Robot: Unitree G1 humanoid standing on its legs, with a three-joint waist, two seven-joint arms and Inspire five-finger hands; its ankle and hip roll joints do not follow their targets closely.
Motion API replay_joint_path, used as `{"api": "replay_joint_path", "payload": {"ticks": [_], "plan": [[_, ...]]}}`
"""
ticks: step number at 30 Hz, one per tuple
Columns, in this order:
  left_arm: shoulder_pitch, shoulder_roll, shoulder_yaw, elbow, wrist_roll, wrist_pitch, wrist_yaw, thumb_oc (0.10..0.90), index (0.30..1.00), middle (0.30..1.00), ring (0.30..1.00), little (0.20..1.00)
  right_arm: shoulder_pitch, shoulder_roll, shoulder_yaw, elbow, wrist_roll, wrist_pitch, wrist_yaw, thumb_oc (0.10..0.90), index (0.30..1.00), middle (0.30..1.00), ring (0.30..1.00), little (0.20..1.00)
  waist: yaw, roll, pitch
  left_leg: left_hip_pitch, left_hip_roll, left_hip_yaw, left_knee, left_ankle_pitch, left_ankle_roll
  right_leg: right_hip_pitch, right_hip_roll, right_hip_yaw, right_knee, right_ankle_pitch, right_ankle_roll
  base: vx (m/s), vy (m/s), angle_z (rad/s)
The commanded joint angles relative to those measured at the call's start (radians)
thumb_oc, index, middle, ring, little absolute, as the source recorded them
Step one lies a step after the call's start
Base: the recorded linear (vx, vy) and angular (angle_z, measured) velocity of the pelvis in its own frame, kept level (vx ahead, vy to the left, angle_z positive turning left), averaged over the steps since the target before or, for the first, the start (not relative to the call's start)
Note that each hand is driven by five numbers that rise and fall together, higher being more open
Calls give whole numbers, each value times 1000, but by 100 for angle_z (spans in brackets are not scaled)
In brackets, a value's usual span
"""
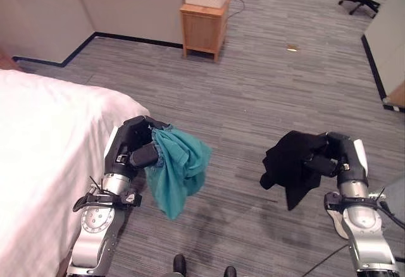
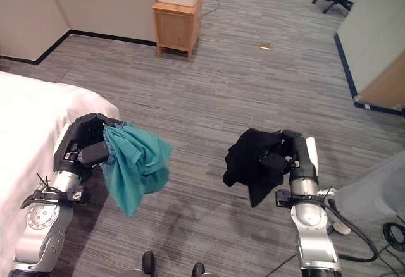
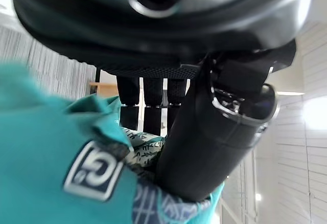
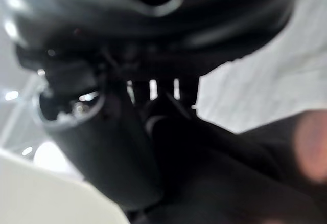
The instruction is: Pick up bed clothes into laundry basket.
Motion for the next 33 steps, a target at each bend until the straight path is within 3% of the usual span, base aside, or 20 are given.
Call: {"api": "replay_joint_path", "payload": {"ticks": [1,4,5,8,12,15,17,21,28,32,33], "plan": [[-72,15,22,-91,-39,-99,10,400,300,300,300,300,-126,-18,-42,-119,39,-117,-30,400,300,300,300,300,28,-39,-94,8,-33,4,74,-125,27,-10,-69,-16,35,-13,80,14,42,-2],[-54,14,29,-89,-41,-96,9,400,300,300,300,300,-139,-11,-30,-124,39,-115,-28,400,300,300,300,300,34,-43,-97,14,-36,8,86,-137,33,-7,-71,-10,45,-16,80,10,25,0],[-212,61,19,37,12,-82,65,400,300,300,300,300,-161,-3,48,-147,227,-126,4,400,300,300,300,300,-5,-36,-53,-58,69,98,234,-104,-51,7,-67,-102,21,-30,42,-11,25,-5],[-238,43,-8,61,20,-85,69,400,300,300,300,300,-137,19,26,-150,233,-132,-4,400,300,300,300,300,-38,-8,-86,6,49,128,134,-95,-42,-2,-62,-108,19,-25,39,-26,52,10],[-250,33,-50,68,23,-64,49,400,300,300,300,300,-118,20,29,-119,217,-108,-3,400,300,300,300,300,-43,-6,-97,38,36,117,93,-98,-30,4,-64,-105,15,-13,47,-14,40,-13],[-299,18,-88,94,9,-61,49,400,300,300,300,300,-127,24,26,-108,211,-104,-9,400,300,300,300,300,-44,-9,-108,56,28,107,70,-99,-25,19,-67,-110,5,-10,51,35,49,2],[-433,10,-160,140,-6,-61,74,400,300,300,300,300,-213,6,64,-69,210,-105,-37,400,300,300,300,300,-42,-15,-123,68,22,96,48,-101,-17,22,-70,-114,4,-3,59,15,61,17],[-566,24,-196,179,13,-75,112,400,300,300,300,300,-340,-17,104,-47,215,-120,-64,400,300,300,300,300,-28,-27,-124,72,18,92,36,-100,-14,19,-71,-114,-3,10,68,-3,33,11],[-616,55,-192,237,20,-91,144,400,300,300,300,300,-405,-13,169,-14,209,-120,-53,400,300,300,300,300,-16,-39,-121,70,1,106,62,-137,6,9,-86,-88,17,8,81,34,73,-4],[-577,71,-175,237,35,-85,138,400,300,300,300,300,-370,5,156,-24,205,-113,-41,400,300,300,300,300,-19,-31,-116,67,-11,108,78,-160,26,-9,-105,-85,79,-8,90,62,113,-14],[-535,84,-160,243,46,-78,139,400,300,300,300,300,-331,12,144,-29,207,-109,-32,400,300,300,300,300,-23,-16,-99,70,-16,112,91,-181,53,-73,-133,-79,237,-37,101,87,245,-13]]}}
